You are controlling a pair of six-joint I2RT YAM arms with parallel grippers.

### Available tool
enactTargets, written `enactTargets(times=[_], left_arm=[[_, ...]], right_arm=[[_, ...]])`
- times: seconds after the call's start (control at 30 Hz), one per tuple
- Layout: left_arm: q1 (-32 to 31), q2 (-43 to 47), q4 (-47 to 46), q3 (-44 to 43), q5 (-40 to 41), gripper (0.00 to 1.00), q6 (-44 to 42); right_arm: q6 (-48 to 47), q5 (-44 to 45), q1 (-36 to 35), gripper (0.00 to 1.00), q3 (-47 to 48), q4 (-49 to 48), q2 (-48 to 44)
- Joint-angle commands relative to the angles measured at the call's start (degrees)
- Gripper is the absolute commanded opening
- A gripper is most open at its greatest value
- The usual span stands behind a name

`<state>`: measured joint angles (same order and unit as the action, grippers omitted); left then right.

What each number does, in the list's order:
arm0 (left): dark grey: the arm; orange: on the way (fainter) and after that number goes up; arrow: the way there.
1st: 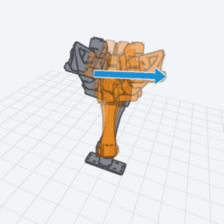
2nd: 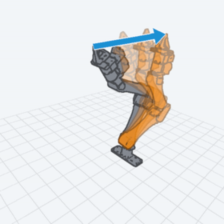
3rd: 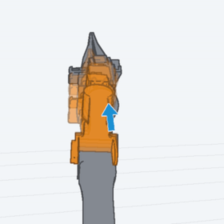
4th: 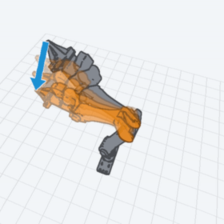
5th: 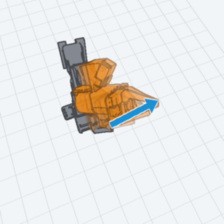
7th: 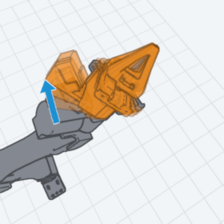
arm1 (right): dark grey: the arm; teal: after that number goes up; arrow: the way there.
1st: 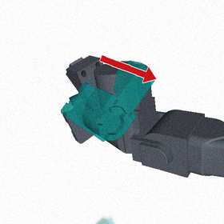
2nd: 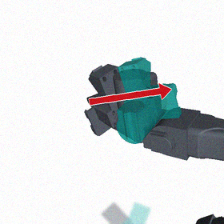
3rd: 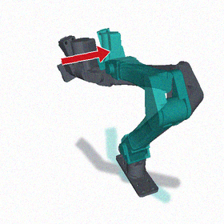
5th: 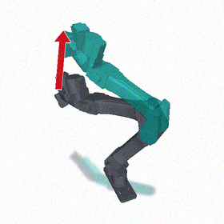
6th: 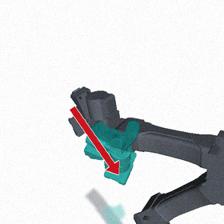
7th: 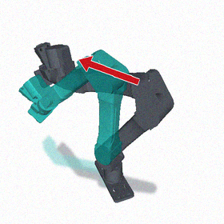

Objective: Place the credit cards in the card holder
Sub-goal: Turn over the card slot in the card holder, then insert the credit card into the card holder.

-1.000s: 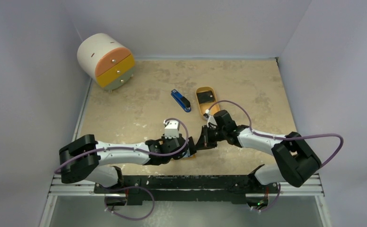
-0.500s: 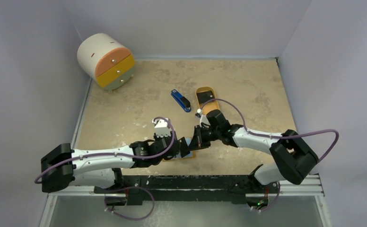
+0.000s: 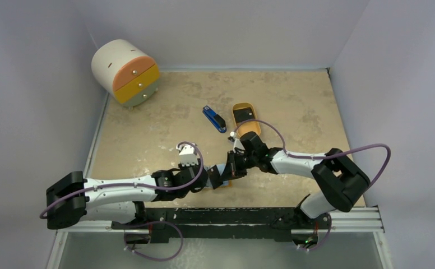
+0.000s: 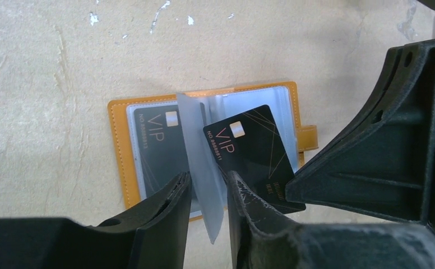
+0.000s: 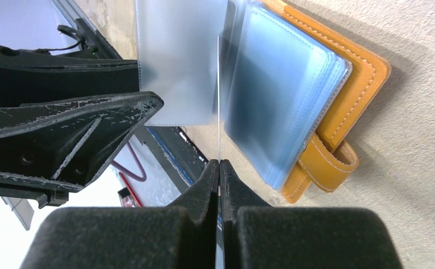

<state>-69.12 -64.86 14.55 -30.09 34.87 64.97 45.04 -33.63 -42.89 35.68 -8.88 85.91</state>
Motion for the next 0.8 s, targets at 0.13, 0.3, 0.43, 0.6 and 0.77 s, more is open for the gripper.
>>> enactTargets(times=[0.13,0.3,0.43,0.6,0.77], left_arm=[[0.0,-2.1,6.3,-0.6,7.0,0.13,4.4],[0.0,-4.6,9.8,-0.3,9.5,0.10,6.6],[0.0,-5.0,9.2,0.6,9.5,0.10,7.1],[0.0,-4.9,8.8,0.9,9.5,0.10,7.2],[0.0,-5.2,8.3,1.3,9.2,0.11,7.2]], right_arm=[[1.2,4.3,-0.4,0.00,1.0,-0.6,-1.8],[2.2,5.4,-0.4,0.00,0.7,-0.5,-2.6],[2.0,5.1,-0.4,0.00,0.9,-0.3,-2.2],[2.3,3.8,-0.5,0.00,0.8,-1.3,-1.0],[3.1,2.4,-0.5,0.00,0.7,-2.8,0.3]])
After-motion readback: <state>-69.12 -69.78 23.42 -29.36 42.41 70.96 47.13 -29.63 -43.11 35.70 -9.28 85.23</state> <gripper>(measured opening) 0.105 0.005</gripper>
